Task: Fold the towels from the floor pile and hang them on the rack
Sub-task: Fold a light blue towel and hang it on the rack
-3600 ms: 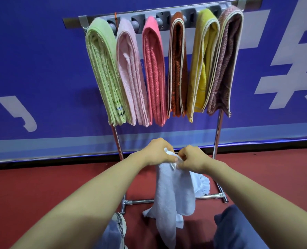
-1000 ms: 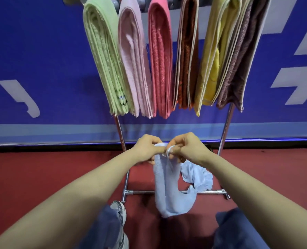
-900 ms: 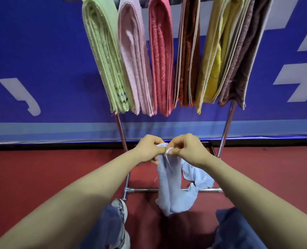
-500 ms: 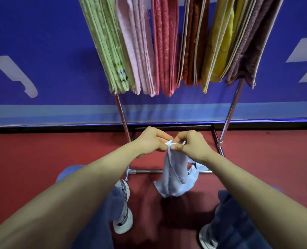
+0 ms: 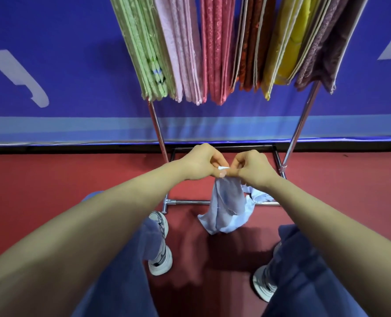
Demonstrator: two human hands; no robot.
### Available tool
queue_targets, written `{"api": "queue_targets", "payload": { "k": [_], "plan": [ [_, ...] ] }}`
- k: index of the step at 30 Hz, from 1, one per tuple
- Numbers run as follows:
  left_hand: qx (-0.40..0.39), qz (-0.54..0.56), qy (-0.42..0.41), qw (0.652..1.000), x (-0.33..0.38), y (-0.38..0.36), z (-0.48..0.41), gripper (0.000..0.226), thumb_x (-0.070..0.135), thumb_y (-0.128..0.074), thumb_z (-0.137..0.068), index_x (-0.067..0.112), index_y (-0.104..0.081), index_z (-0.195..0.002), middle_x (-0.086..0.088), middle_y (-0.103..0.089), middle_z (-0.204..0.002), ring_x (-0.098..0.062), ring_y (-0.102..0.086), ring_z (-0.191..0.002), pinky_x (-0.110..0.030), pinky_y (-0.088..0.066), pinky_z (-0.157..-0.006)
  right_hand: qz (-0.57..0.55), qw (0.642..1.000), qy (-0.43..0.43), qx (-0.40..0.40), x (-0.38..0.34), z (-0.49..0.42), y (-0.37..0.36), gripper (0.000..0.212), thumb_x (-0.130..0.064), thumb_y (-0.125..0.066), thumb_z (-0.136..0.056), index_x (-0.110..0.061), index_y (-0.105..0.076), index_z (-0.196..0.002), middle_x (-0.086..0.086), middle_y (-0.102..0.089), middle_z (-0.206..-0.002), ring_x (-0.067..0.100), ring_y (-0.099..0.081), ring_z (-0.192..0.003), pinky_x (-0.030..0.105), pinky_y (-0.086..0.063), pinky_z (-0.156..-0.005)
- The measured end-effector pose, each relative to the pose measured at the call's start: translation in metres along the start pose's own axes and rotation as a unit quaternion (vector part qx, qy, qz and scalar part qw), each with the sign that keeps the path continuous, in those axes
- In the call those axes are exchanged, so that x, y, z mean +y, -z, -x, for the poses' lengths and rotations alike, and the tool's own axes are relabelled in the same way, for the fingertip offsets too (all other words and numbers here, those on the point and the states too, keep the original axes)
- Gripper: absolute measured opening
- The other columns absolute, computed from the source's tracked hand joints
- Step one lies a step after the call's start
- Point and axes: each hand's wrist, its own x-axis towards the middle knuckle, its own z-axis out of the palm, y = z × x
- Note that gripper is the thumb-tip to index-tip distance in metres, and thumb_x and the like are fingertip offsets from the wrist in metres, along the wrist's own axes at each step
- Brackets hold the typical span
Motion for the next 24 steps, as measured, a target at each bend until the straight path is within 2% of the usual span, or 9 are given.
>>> {"api": "queue_targets", "payload": {
  "k": [2, 4, 6, 9, 12, 16, 20, 24],
  "plan": [
    [-0.009, -0.041, -0.017, 0.999, 0.005, 0.003, 0.000, 0.019, 0.003, -0.080, -0.079, 0.013, -0.080, -0.096, -0.003, -0.077, -0.087, -0.006, -0.068, -0.080, -0.024, -0.059, -0.078, -0.049, 0.998, -0.024, -0.023, 0.003, 0.003, 0.000, 0.033, -0.030, -0.088, -0.072, -0.006, -0.066, -0.068, 0.003, -0.063, -0.053, 0.015, -0.057, -0.045, 0.022, -0.051, -0.049],
    [-0.001, -0.074, -0.026, 0.997, 0.007, 0.007, 0.000, 0.019, 0.004, -0.080, -0.080, 0.016, -0.079, -0.095, -0.001, -0.077, -0.087, -0.010, -0.069, -0.082, -0.027, -0.058, -0.081, -0.034, 0.997, -0.045, -0.052, 0.012, 0.004, 0.001, 0.020, -0.015, -0.082, -0.078, -0.005, -0.066, -0.072, 0.008, -0.066, -0.057, 0.020, -0.062, -0.051, 0.029, -0.057, -0.056],
    [0.018, -0.094, -0.020, 0.995, 0.007, 0.013, 0.001, 0.019, 0.006, -0.078, -0.080, 0.021, -0.079, -0.091, 0.001, -0.076, -0.087, -0.013, -0.070, -0.085, -0.030, -0.058, -0.082, 0.034, 0.995, -0.045, -0.088, 0.026, 0.005, 0.004, 0.014, -0.008, -0.074, -0.079, -0.008, -0.064, -0.069, 0.011, -0.069, -0.061, 0.024, -0.065, -0.056, 0.035, -0.060, -0.062],
    [0.035, -0.114, -0.002, 0.993, 0.004, 0.025, 0.004, 0.018, 0.008, -0.075, -0.076, 0.023, -0.078, -0.085, 0.002, -0.075, -0.081, -0.015, -0.070, -0.083, -0.031, -0.058, -0.080, 0.175, 0.977, -0.029, -0.117, 0.046, 0.010, 0.009, 0.014, -0.015, -0.070, -0.079, -0.004, -0.065, -0.072, 0.016, -0.070, -0.074, 0.031, -0.069, -0.072, 0.042, -0.057, -0.070],
    [0.010, -0.159, 0.008, 0.987, -0.002, 0.030, 0.009, 0.018, 0.007, -0.072, -0.072, 0.022, -0.075, -0.081, 0.005, -0.074, -0.074, -0.012, -0.070, -0.076, -0.033, -0.059, -0.079, 0.249, 0.967, 0.029, -0.052, 0.053, 0.009, 0.016, 0.013, -0.020, -0.067, -0.086, -0.010, -0.073, -0.084, 0.012, -0.072, -0.088, 0.035, -0.064, -0.087, 0.039, -0.049, -0.076],
    [0.003, -0.174, 0.019, 0.985, -0.009, 0.025, 0.011, 0.021, 0.008, -0.070, -0.073, 0.022, -0.065, -0.087, 0.006, -0.067, -0.069, -0.013, -0.060, -0.065, -0.041, -0.056, -0.077, 0.332, 0.939, 0.080, 0.038, 0.044, 0.004, 0.025, 0.018, -0.019, -0.059, -0.090, -0.018, -0.075, -0.099, 0.008, -0.074, -0.096, 0.036, -0.064, -0.094, 0.039, -0.053, -0.073],
    [-0.021, -0.182, -0.003, 0.983, -0.004, 0.018, 0.014, 0.034, 0.010, -0.069, -0.074, 0.023, -0.052, -0.100, 0.005, -0.058, -0.066, -0.018, -0.052, -0.064, -0.046, -0.050, -0.074, 0.385, 0.918, 0.055, 0.079, 0.029, -0.003, 0.028, 0.021, -0.011, -0.059, -0.083, -0.016, -0.070, -0.101, 0.011, -0.070, -0.096, 0.037, -0.061, -0.094, 0.035, -0.050, -0.069],
    [-0.069, -0.222, -0.042, 0.972, 0.007, 0.016, 0.017, 0.043, 0.011, -0.064, -0.075, 0.030, -0.043, -0.108, -0.002, -0.056, -0.066, -0.025, -0.053, -0.066, -0.047, -0.050, -0.069, 0.406, 0.909, 0.018, 0.095, 0.023, -0.007, 0.028, 0.029, -0.005, -0.058, -0.082, -0.007, -0.056, -0.111, 0.019, -0.063, -0.097, 0.041, -0.061, -0.088, 0.038, -0.045, -0.067]
  ]
}}
